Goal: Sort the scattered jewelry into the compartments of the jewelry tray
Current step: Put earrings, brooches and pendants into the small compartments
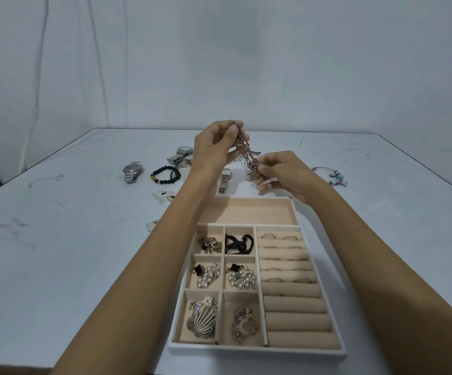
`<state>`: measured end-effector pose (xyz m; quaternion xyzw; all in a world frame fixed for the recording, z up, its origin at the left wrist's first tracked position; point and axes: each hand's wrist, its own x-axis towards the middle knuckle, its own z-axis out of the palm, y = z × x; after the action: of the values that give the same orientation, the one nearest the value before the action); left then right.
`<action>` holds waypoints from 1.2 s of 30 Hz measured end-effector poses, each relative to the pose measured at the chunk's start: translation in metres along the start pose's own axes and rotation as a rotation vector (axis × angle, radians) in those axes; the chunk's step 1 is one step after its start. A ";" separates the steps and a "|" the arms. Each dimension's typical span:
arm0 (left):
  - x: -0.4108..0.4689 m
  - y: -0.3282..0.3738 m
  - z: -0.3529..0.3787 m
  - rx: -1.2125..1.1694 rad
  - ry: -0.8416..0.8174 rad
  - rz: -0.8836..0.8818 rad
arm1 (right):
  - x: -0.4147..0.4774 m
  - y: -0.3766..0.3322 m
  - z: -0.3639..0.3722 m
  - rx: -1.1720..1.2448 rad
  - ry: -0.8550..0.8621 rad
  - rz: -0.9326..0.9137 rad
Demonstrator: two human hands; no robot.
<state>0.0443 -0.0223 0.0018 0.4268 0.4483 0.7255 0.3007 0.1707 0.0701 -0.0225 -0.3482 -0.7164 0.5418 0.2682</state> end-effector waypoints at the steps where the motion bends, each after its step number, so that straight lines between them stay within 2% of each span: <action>1: 0.000 0.000 -0.001 0.015 0.006 -0.002 | 0.001 0.001 -0.001 0.004 0.008 -0.001; 8: -0.001 -0.001 -0.006 0.029 0.006 -0.074 | -0.002 -0.001 -0.004 0.014 -0.018 -0.038; 21: -0.001 -0.001 -0.006 0.043 0.022 -0.092 | -0.003 -0.005 -0.003 0.015 0.033 -0.032; 26: 0.001 0.002 -0.004 -0.057 0.003 -0.102 | -0.004 -0.008 0.002 0.074 0.061 -0.080; 29: 0.002 0.005 -0.004 -0.196 -0.032 -0.098 | -0.007 -0.014 0.002 0.097 -0.012 -0.103; 32: 0.003 0.006 -0.003 -0.258 -0.051 -0.102 | -0.012 -0.016 0.007 -0.025 -0.141 -0.111; 36: 0.001 0.005 -0.001 -0.252 -0.056 -0.115 | -0.014 -0.018 0.012 -0.144 -0.149 -0.149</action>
<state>0.0421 -0.0240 0.0065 0.3793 0.3686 0.7455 0.4055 0.1661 0.0488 -0.0089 -0.2714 -0.7953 0.4919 0.2279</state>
